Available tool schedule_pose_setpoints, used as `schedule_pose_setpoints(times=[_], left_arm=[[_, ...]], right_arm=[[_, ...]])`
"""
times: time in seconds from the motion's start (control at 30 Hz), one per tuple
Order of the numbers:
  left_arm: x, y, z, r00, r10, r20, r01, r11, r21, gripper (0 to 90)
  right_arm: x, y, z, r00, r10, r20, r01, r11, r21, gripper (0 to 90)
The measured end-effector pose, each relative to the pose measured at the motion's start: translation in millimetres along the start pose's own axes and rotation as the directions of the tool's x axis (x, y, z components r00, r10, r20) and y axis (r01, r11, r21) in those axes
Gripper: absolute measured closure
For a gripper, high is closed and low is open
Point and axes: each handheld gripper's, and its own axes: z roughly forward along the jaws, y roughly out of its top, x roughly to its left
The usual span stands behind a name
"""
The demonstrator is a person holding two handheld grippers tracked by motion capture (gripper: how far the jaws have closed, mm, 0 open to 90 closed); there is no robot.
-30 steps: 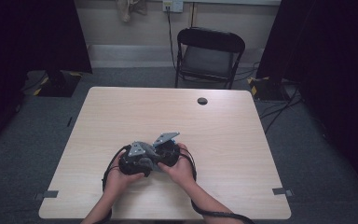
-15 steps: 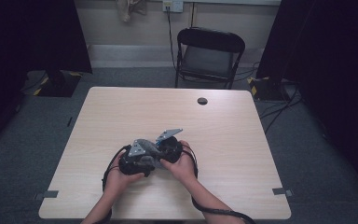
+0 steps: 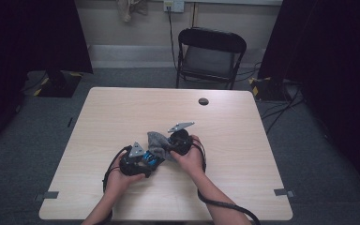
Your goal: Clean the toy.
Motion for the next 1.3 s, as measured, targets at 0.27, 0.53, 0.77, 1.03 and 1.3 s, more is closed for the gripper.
schedule_pose_setpoints(times=[0.27, 0.53, 0.77, 1.03, 1.3], left_arm=[[-0.2, 0.0, -0.1, 1.0000, -0.001, -0.001, 0.001, 1.0000, 0.000, 24.5], [-0.3, -0.1, -0.1, 1.0000, -0.002, -0.001, 0.002, 1.0000, 0.000, 24.5], [-0.3, -0.1, -0.1, 1.0000, -0.001, -0.001, 0.001, 1.0000, 0.000, 24.5], [-0.3, -0.1, -0.2, 1.0000, -0.001, -0.001, 0.001, 1.0000, 0.001, 24.5], [-0.3, -0.1, -0.1, 1.0000, -0.001, -0.001, 0.001, 1.0000, 0.000, 24.5]], right_arm=[[-7.5, 1.4, 2.0, 0.9994, 0.006, 0.033, -0.006, 1.000, 0.020, 75.3], [-13.1, 3.8, 4.5, 0.9982, 0.015, 0.058, -0.017, 0.999, 0.033, 75.4], [-20.8, 6.6, 7.5, 0.9965, 0.030, 0.078, -0.034, 0.998, 0.050, 75.3], [-26.9, 8.7, 10.1, 0.9946, 0.050, 0.091, -0.055, 0.997, 0.054, 75.3], [-34.3, 7.5, 10.8, 0.9919, 0.091, 0.089, -0.095, 0.995, 0.044, 75.3]])
